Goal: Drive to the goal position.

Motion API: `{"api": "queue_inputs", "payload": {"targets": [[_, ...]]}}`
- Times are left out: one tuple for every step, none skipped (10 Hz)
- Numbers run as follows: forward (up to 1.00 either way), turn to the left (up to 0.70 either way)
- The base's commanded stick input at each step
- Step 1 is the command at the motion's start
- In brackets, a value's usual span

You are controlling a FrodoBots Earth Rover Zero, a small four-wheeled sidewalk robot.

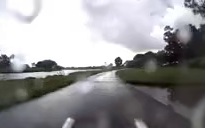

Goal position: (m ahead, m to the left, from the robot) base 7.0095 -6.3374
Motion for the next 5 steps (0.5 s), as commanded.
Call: {"api": "queue_inputs", "payload": {"targets": [[1.0,0.0],[1.0,0.0],[1.0,0.0],[1.0,0.0],[1.0,0.0]]}}
